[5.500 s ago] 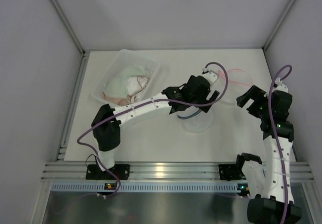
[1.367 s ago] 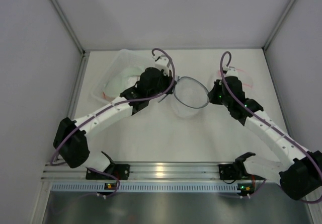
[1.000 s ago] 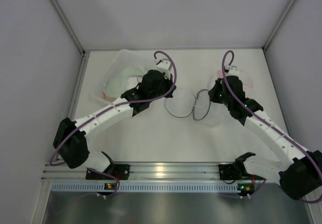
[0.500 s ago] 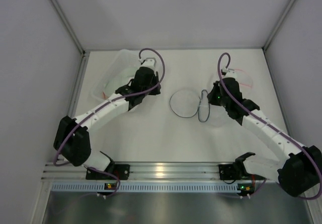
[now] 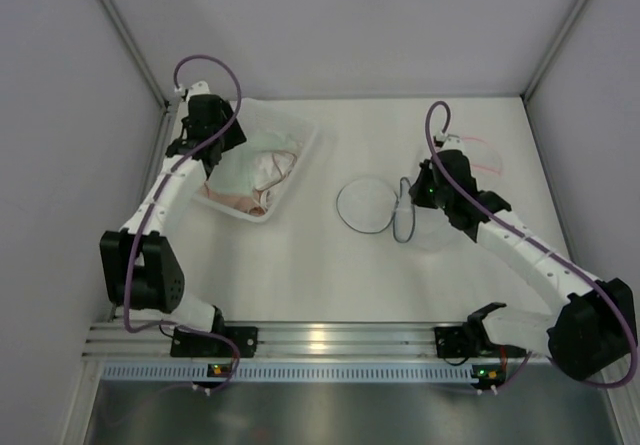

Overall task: Place the bra in the laundry bag and zip it closed
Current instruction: Pick up the bra from the bin.

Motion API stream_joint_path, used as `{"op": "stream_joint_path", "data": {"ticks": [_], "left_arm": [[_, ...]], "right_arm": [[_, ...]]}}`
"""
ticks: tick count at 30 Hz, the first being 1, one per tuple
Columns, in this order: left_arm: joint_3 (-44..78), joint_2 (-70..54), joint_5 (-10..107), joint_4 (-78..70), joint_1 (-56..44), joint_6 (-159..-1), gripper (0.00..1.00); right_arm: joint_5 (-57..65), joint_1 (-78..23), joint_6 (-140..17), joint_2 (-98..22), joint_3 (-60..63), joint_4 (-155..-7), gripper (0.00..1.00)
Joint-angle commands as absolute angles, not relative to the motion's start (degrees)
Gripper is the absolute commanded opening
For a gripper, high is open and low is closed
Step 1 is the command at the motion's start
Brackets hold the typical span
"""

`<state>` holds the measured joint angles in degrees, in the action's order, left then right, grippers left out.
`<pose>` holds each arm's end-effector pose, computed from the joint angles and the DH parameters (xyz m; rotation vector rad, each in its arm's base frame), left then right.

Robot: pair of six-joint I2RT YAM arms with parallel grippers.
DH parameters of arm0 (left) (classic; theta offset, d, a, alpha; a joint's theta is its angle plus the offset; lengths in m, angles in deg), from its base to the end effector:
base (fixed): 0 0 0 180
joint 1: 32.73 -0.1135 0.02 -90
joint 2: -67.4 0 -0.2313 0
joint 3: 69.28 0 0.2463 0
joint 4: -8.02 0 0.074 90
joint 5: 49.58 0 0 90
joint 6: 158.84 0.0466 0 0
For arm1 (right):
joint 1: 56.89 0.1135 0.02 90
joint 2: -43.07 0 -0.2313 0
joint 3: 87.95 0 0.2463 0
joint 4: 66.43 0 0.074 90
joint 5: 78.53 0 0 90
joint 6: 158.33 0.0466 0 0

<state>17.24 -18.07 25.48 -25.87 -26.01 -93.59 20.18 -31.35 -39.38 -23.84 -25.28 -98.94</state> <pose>0.3470 -0.0288 0.2840 -0.4811 2.0674 -0.0456 0.2477 0.1105 0.2362 0.1512 2.2222 0.3601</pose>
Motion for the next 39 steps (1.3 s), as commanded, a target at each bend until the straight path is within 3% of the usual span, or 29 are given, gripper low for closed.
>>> {"op": "stream_joint_path", "data": {"ticks": [1,7,16,22,25,29,35,39], "left_arm": [[24.0,-25.4,28.99,-23.76,-27.44,-84.06,0.69],[30.15,-34.02,38.56,-22.08,-31.75,-74.13,0.69],[32.18,-39.12,49.72,-22.08,-32.29,-65.24,0.68],[32.97,-42.11,48.43,-22.17,-32.29,-63.57,0.66],[32.36,-42.38,47.81,-22.17,-32.38,-62.25,0.66],[31.57,-42.99,47.27,-22.17,-32.38,-61.37,0.65],[30.25,-43.52,50.18,-22.17,-32.38,-60.84,0.64],[30.95,-45.19,49.92,-22.25,-32.29,-61.01,0.59]], "right_arm": [[20.34,-32.28,-41.6,-24.08,-20.16,-99.68,0.0],[19.38,-34.47,-42.48,-23.99,-19.98,-102.32,0.02],[16.66,-36.67,-42.14,-22.15,-18.41,-106.53,0.23],[14.81,-37.73,-44.15,-18.37,-11.38,-111.02,0.67],[14.81,-37.9,-45.65,-17.58,-8.04,-114.01,0.76],[14.28,-37.9,-45.83,-16.96,-6.7,-114.63,0.83],[12.17,-37.81,-45.21,-17.92,-6.18,-113.58,0.85],[11.82,-37.9,-45.3,-18.8,-5.65,-113.23,0.86]]}}
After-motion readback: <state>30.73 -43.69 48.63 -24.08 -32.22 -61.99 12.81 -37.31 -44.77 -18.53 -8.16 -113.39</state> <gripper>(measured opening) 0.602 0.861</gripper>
